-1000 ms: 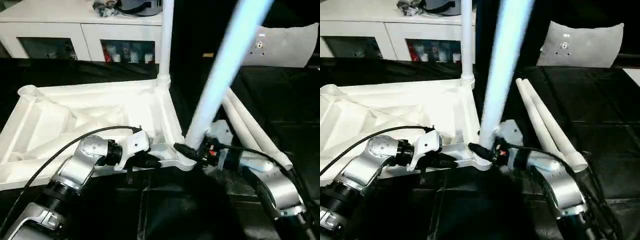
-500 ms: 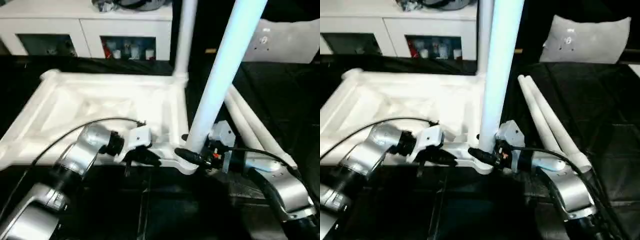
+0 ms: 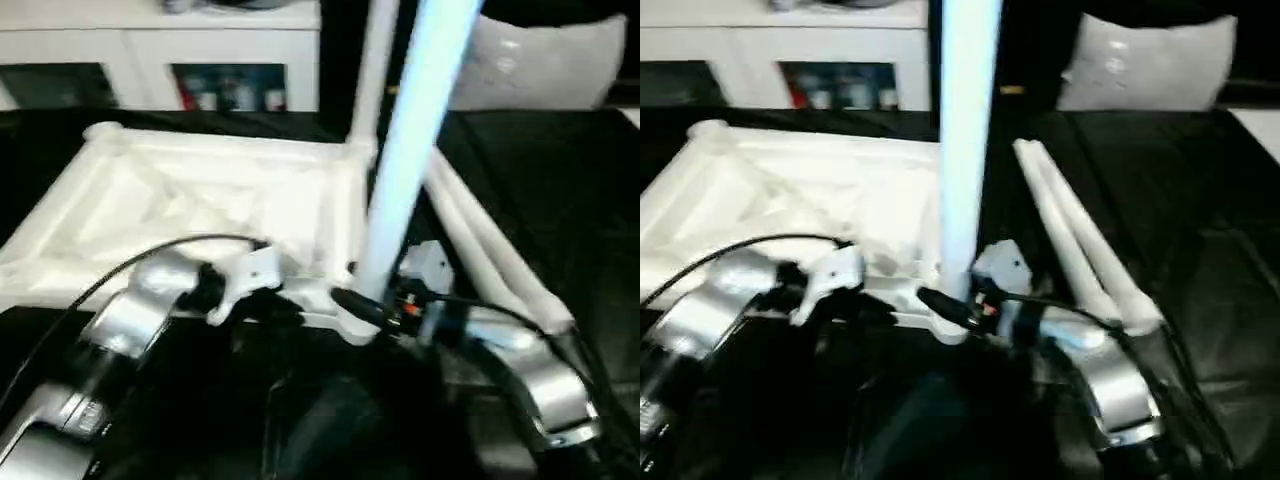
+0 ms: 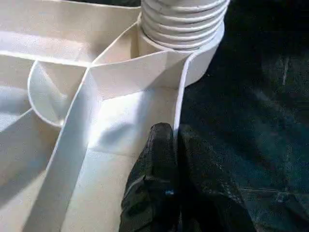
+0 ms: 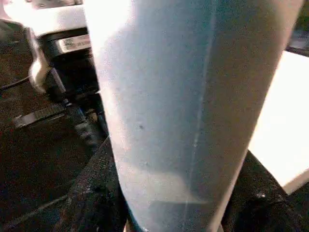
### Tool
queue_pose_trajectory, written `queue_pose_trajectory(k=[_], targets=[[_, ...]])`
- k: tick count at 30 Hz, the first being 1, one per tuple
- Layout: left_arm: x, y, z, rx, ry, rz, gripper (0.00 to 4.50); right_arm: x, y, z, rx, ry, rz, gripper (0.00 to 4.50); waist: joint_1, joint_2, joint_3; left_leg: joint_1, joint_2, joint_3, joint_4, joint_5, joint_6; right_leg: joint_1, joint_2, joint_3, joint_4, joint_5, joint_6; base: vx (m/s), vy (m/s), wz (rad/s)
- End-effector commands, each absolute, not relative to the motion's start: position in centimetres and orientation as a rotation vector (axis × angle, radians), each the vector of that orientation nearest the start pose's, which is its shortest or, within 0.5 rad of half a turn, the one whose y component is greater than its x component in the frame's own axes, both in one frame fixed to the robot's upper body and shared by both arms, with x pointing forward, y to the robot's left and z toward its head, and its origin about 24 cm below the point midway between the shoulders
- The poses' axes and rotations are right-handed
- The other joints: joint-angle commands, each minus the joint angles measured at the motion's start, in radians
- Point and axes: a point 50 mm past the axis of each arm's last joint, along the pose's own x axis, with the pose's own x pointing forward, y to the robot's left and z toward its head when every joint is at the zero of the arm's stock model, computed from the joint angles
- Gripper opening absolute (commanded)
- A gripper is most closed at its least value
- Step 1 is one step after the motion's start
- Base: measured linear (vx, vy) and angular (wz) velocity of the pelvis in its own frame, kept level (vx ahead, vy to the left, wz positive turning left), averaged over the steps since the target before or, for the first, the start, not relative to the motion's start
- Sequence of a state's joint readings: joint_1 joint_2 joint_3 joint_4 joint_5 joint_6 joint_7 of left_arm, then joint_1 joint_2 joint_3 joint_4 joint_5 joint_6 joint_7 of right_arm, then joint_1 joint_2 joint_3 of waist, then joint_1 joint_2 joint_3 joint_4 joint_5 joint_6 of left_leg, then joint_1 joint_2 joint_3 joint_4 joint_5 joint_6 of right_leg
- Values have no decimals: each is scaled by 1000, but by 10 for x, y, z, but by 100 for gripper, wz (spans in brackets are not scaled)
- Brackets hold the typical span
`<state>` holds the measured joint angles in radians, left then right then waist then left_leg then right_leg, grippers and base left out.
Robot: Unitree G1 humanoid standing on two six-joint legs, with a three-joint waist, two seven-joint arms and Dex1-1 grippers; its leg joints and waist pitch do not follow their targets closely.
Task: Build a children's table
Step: Insert table leg to table base
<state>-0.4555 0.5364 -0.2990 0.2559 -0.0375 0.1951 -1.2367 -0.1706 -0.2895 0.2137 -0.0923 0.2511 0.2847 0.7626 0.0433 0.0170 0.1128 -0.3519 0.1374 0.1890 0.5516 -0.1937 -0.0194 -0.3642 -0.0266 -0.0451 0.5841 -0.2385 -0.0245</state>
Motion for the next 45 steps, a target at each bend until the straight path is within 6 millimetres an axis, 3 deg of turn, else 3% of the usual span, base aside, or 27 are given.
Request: queue_pose_trajectory(k=[1, 3, 4, 6, 7, 8, 9, 10, 11, 13, 16, 18, 20, 26, 31, 32, 33, 42, 45], targets=[[295, 172, 65, 428, 464, -1101, 0, 239, -103, 23, 0, 369, 1026, 191, 0, 0, -11, 9, 125, -73, -95, -364, -14, -2, -156, 87, -96, -462, -159, 0, 0, 0], [280, 170, 65, 382, 474, -1033, 0, 245, -105, 25, -3, 342, 971, 191, -14, -2, -14, 3, 125, -70, -96, -336, -11, 4, -152, 86, -86, -381, -180, 0, 0, 0], [278, 169, 65, 374, 475, -1018, 0, 247, -106, 26, -5, 336, 960, 191, -22, -3, -18, -10, 124, -69, -96, -279, 1, 16, -150, 82, -76, -288, -203, 0, 0, 0], [267, 159, 67, 341, 472, -990, 0, 252, -106, 27, -4, 319, 923, 191, -26, -4, -19, -3, 119, -57, -85, -228, 33, 10, -148, 83, -83, -223, -216, 0, 0, 0], [263, 152, 67, 332, 468, -993, 0, 254, -106, 27, -4, 313, 908, 191, -31, -5, -17, -7, 117, -56, -83, -212, 43, 13, -147, 82, -82, -208, -225, 0, 0, 0], [261, 148, 67, 325, 465, -995, 0, 256, -106, 27, -4, 309, 898, 191, -31, -12, -20, -3, 116, -53, -81, -215, 49, 12, -144, 82, -84, -217, -221, 0, 0, 0], [260, 146, 68, 323, 464, -997, 0, 256, -106, 27, -3, 309, 894, 191, -33, -9, -17, -7, 116, -54, -80, -207, 56, 14, -147, 82, -83, -218, -226, 0, 0, 0], [247, 118, 71, 295, 433, -1029, 0, 264, -104, 27, 4, 298, 839, 191, -34, -23, -22, 0, 119, -50, -77, -209, 60, 13, -148, 84, -85, -239, -225, 0, 0, 0], [247, 118, 71, 295, 433, -1029, 0, 264, -104, 27, 4, 298, 839, 191, -34, -18, -20, -6, 119, -54, -77, -198, 59, 18, -151, 83, -83, -241, -228, 0, 0, 0], [242, 100, 75, 272, 406, -1045, 0, 268, -102, 27, 14, 297, 810, 191, -31, -24, -24, -2, 114, -50, -75, -196, 61, 15, -142, 80, -89, -277, -212, 0, 0, 0], [244, 94, 77, 284, 405, -1006, 0, 270, -98, 25, 47, 301, 788, 191, -31, -24, -27, 0, 114, -49, -73, -188, 62, 14, -139, 80, -86, -242, -211, 0, 0, 0], [246, 94, 76, 311, 425, -971, 0, 272, -96, 25, 66, 298, 772, 191, -27, -19, -32, 0, 114, -51, -72, -184, 61, 17, -140, 79, -84, -230, -209, 0, 0, 0], [249, 97, 76, 339, 457, -926, 0, 274, -94, 25, 78, 293, 752, 191, -29, -22, -31, 0, 114, -50, -72, -189, 56, 17, -139, 78, -84, -228, -208, 0, 0, 0], [254, 108, 73, 407, 450, -888, 0, 276, -91, 25, 100, 286, 734, 191, -29, -19, -38, -1, 111, -54, -70, -220, 42, 18, -139, 77, -89, -284, -197, 0, 0, 0], [260, 125, 67, 415, 516, -827, 0, 277, -88, 26, 105, 275, 748, 191, -27, -15, -51, 2, 110, -49, -64, -181, 41, 21, -136, 76, -78, -182, -217, 0, 0, 0], [260, 125, 67, 415, 516, -827, 0, 277, -88, 26, 105, 275, 748, 247, -28, -15, -51, 0, 110, -49, -64, -173, 43, 24, -136, 75, -76, -163, -223, 0, 0, 0], [260, 127, 67, 397, 543, -838, 0, 277, -87, 26, 104, 275, 749, 261, -26, -13, -54, 1, 111, -49, -63, -173, 43, 25, -136, 75, -75, -158, -225, 0, 0, 0], [268, 139, 66, 416, 532, -903, 0, 278, -91, 25, 82, 271, 758, 334, -22, -12, -69, 1, 107, -46, -50, -98, 67, 36, -132, 69, -58, -12, -251, 0, 0, 0], [272, 144, 67, 455, 514, -933, 0, 274, -100, 27, 84, 254, 763, 359, -17, -10, -66, 0, 108, -44, -48, -106, 72, 34, -134, 69, -60, -19, -250, 0, 0, 0]])
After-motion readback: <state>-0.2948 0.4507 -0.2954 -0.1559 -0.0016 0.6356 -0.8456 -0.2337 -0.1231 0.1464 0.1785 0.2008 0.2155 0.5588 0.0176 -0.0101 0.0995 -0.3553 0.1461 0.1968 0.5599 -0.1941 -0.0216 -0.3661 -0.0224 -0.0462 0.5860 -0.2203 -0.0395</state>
